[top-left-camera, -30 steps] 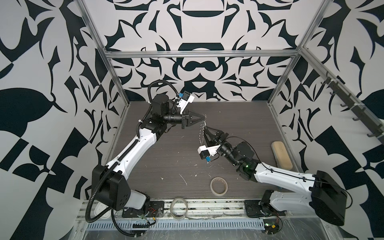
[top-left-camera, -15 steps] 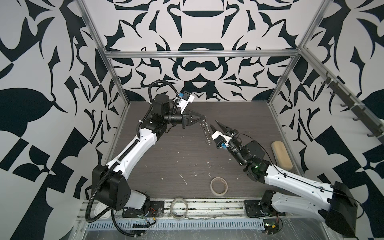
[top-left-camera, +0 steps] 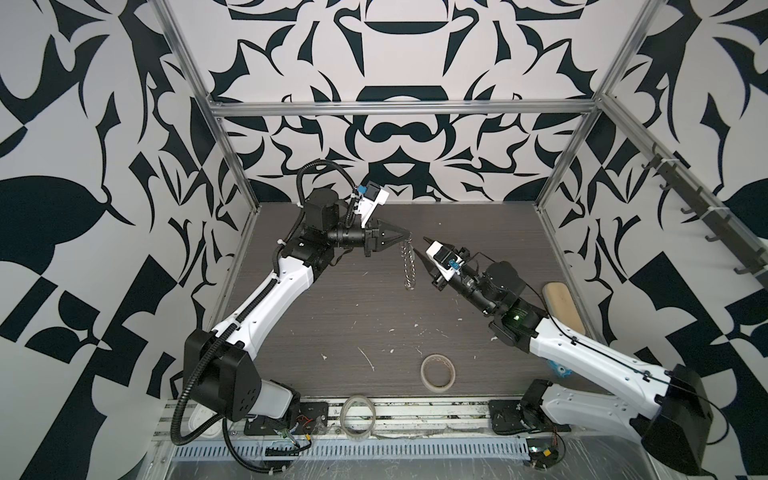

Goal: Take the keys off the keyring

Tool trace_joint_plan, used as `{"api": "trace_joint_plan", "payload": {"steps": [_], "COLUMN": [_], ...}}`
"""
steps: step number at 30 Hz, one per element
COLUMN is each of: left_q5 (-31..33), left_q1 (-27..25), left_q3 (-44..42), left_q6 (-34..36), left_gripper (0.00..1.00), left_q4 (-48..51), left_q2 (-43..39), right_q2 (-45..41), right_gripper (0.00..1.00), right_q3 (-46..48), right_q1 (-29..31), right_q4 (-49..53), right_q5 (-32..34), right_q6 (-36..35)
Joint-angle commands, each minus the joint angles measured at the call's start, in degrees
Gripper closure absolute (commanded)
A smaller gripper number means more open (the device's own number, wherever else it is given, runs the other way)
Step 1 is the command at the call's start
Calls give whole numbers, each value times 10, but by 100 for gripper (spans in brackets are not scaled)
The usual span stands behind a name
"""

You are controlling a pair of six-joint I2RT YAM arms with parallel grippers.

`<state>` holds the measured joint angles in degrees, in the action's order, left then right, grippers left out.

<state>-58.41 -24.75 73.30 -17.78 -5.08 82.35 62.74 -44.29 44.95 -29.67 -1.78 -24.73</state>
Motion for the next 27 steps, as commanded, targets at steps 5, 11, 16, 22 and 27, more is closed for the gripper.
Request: {"api": "trace_joint_plan", "payload": {"steps": [5,11,16,22,27], "left_q5": [8,12,16,17,22], "left_q1": [-3,-9,-10,-12,-13], "left_q3": [-3,-5,-8,-10,-13], "left_q6": [-3,-4,-3,-4,-4], "left_gripper": [100,100,100,100,100], "left_q4": [-17,-17,-17,-17,-17], "left_q2": [-19,-18,-19,-21,-26], "right_q2": [4,20,32,44,47], "right_gripper": [63,64,67,69,76], "right_q3": [-33,-46,-54,-61,-64], "right_q1": [-5,-7,-8,-8,-8], "right_q4": [3,-1,-15,-22,-31], "right_q5": [-58,-75,-45,-17,9], "right_q6": [47,47,49,48,45]}}
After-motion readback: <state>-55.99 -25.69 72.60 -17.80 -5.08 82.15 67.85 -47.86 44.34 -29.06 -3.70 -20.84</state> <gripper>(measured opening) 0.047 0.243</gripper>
